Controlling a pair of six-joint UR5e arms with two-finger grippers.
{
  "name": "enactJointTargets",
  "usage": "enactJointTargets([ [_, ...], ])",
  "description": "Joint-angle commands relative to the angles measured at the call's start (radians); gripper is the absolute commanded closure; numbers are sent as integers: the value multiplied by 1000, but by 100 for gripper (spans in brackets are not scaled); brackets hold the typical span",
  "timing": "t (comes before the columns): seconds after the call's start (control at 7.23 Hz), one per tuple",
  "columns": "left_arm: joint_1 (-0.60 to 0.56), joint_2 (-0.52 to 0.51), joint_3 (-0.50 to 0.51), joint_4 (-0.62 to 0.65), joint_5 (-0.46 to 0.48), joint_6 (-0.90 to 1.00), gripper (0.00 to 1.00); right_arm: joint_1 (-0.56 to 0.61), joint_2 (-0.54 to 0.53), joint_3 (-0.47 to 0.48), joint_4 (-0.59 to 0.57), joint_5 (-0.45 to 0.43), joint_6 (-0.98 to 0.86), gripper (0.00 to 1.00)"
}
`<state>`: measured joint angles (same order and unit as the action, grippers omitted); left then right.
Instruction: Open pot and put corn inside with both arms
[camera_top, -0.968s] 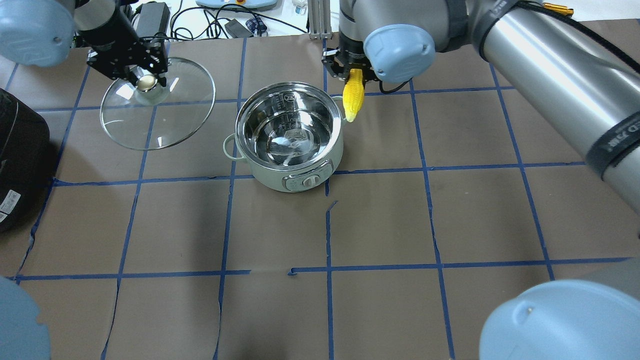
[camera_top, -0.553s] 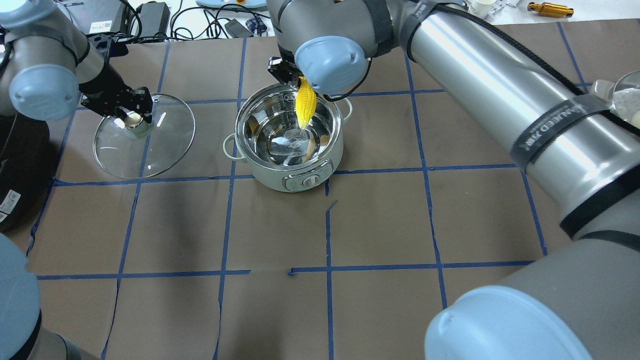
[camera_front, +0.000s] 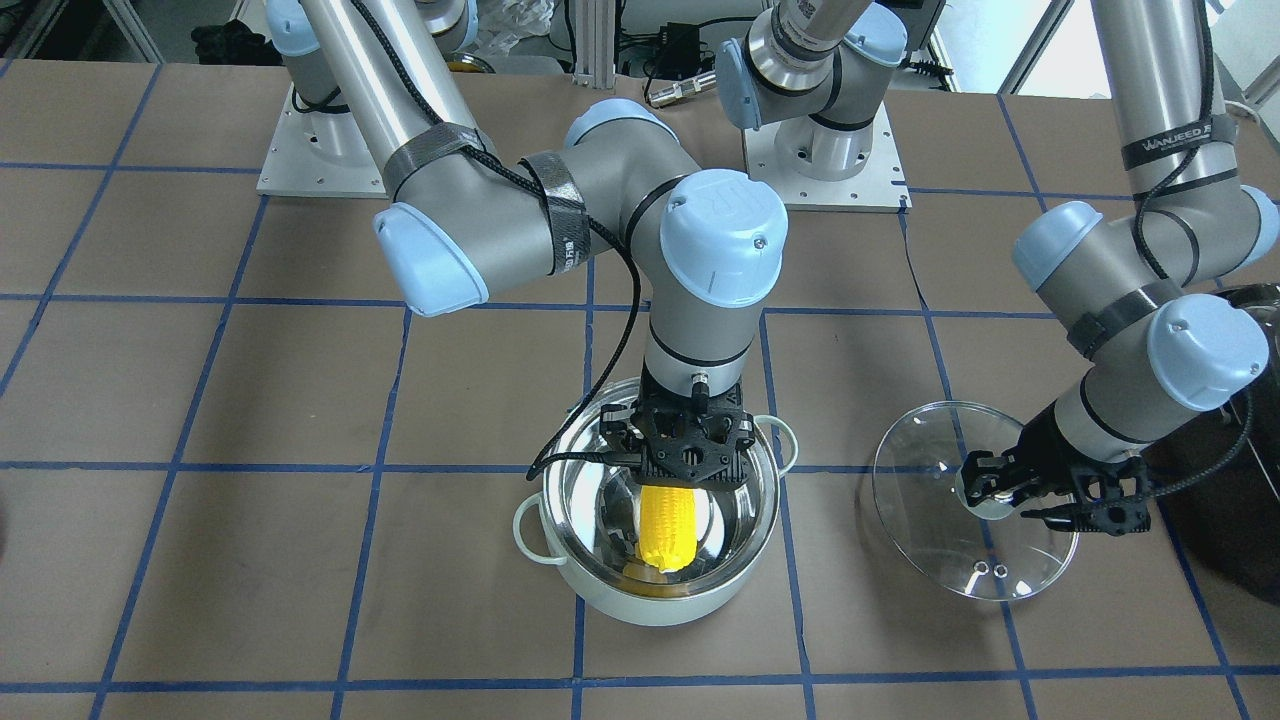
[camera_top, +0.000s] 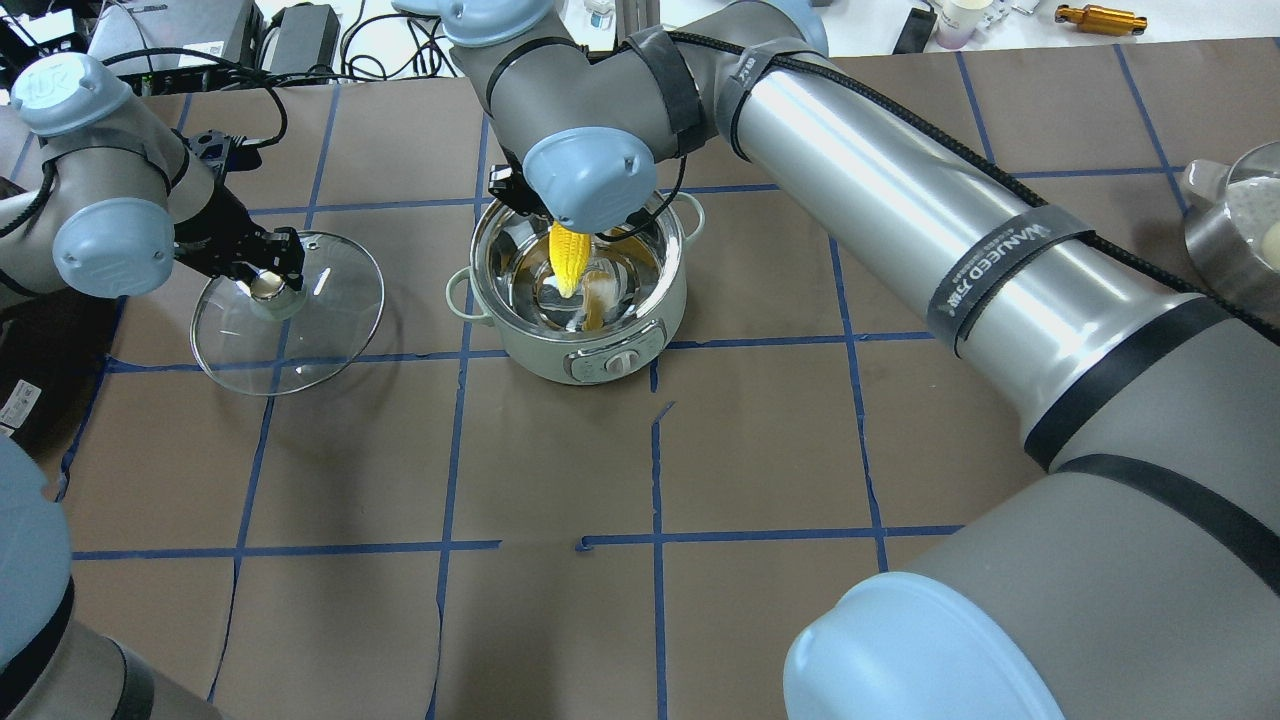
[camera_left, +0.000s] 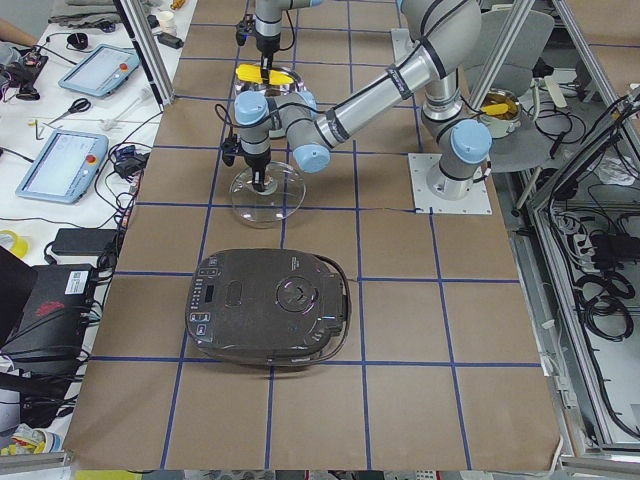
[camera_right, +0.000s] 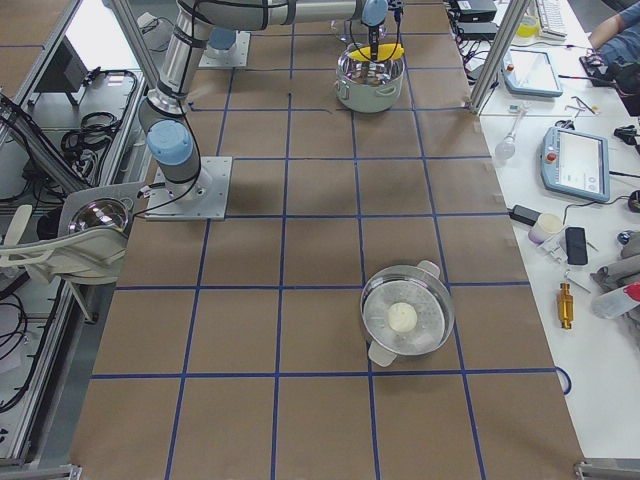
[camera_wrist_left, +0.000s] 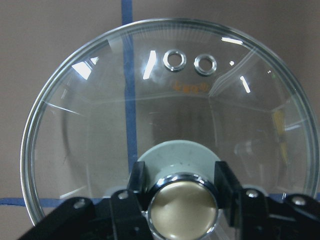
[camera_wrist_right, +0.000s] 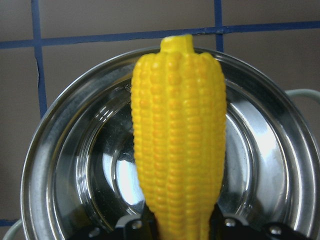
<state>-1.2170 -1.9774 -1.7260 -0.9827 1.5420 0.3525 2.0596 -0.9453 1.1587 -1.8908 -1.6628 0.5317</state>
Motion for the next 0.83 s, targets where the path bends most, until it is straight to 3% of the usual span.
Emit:
enactJointTargets([
  [0.0, 5, -11, -3, 19, 4, 11, 100, 2, 8, 1, 1, 0, -42, 6],
  [0.14, 5, -23, -10, 22, 6, 11, 77, 1, 5, 1, 1, -3, -45, 5],
  [0.28, 5, -28, -26, 71, 4, 11, 29, 1, 3, -1, -1, -6, -47, 0],
  [0.41, 5, -32, -35, 82, 4, 11, 7, -1, 0, -5, -1, -14, -67, 0],
  [0.69, -7, 0, -18, 72, 6, -10, 5, -41, -76, 12, 66, -15, -177, 0],
])
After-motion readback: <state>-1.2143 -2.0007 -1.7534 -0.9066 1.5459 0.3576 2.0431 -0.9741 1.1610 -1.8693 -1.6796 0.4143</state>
